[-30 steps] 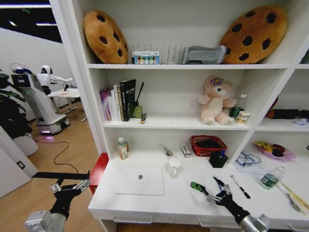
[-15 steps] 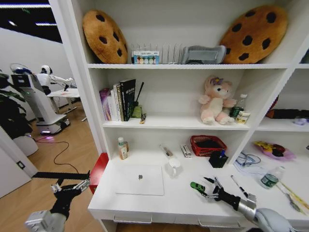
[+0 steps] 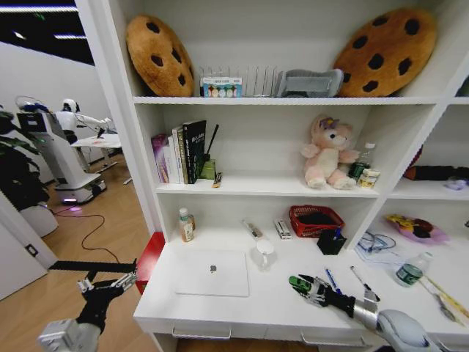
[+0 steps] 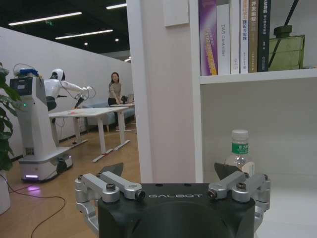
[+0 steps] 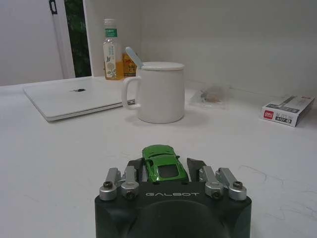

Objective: Organize the objects on the table.

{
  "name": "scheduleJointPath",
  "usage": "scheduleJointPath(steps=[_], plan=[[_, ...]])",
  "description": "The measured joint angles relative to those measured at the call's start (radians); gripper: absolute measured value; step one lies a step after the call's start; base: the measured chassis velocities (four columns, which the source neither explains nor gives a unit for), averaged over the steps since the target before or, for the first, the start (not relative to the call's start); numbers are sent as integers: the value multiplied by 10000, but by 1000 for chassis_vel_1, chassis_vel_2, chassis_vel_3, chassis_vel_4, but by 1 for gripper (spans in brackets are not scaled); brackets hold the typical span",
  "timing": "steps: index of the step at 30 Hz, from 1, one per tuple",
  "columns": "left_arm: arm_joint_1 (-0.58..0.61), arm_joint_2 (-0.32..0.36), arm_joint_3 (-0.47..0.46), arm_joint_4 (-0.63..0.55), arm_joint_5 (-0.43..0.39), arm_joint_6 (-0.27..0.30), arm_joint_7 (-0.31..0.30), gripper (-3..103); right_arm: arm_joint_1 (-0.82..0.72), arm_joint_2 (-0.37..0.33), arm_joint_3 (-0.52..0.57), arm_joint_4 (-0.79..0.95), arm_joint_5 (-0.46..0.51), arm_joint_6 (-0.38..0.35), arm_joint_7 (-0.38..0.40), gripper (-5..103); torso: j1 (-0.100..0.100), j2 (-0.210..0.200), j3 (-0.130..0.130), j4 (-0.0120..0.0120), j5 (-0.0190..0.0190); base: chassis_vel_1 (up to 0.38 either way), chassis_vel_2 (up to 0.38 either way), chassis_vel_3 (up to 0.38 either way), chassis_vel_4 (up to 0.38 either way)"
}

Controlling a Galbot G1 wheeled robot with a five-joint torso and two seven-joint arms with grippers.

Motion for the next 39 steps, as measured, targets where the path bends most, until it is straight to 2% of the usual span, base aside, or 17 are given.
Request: scheduleJointPath(steps=[2,6,17,20,21,23,24,25,26,28,29,30,32,33,36,37,39], plan=[[0,1,0,0,0,-1,-1,100,-35,0,9,41,19,-1,-6,45,0,0,0,0,0,0,0,0,0],[0,0,0,0,0,-1,-2,100,-55,6,26,69,26,-2,-14,36,0,0,0,0,0,0,0,0,0],[0,1,0,1,0,-2,-4,100,-75,-157,266,629,454,-42,-123,36,-2,-1,0,0,3,0,0,0,0],[0,2,0,1,-1,-2,-7,100,65,-994,728,2069,1829,-445,97,36,-2,0,0,-4,3,0,0,0,0],[0,2,0,1,-1,-2,-7,100,65,-994,728,2069,1829,-445,97,36,-2,0,0,-4,3,0,0,0,0],[-2,1,0,2,0,-2,-7,100,565,-1894,881,2670,2892,-818,326,36,-2,0,0,2,-1,0,0,0,0],[-2,1,0,2,0,-2,-7,100,565,-1894,881,2670,2892,-818,326,36,-2,0,0,2,-1,0,0,0,0],[-1,3,0,1,0,-2,-6,100,1117,-2665,850,2934,3683,-1091,569,36,-1,1,0,2,-1,0,0,0,0],[-1,3,1,1,0,-3,-5,100,1870,-3339,615,3005,4262,-1391,755,36,-2,1,1,1,-3,0,0,0,0],[-2,3,0,1,0,-3,-6,100,2100,-3496,531,3004,4374,-1474,800,36,-1,1,0,2,-1,0,0,0,0],[-2,2,1,1,-1,-3,-6,100,3397,-4154,-48,2823,4826,-1855,1047,36,-1,1,0,4,-8,0,0,0,0],[-2,2,1,1,-1,-3,-6,100,3397,-4154,-48,2823,4826,-1855,1047,36,-1,1,0,4,-8,0,0,0,0],[-2,3,1,2,0,-3,-6,100,4753,-4488,-1070,2446,5175,-2098,1363,36,-1,1,1,1,-3,0,0,0,0],[-2,3,1,2,0,-3,-6,100,4753,-4488,-1070,2446,5175,-2098,1363,36,-1,1,1,1,-3,0,0,0,0],[-1,3,0,1,0,-3,-11,100,6892,-4566,-2732,1879,5422,-2325,1671,36,-1,0,1,-2,1,0,0,0,0],[-1,3,0,1,0,-3,-11,100,6892,-4566,-2732,1879,5422,-2325,1671,36,-1,0,1,-2,1,0,0,0,0],[-2,2,2,2,0,-3,-7,100,8094,-4398,-3909,1442,5443,-2388,1784,36,-1,1,0,0,-3,0,0,0,0]])
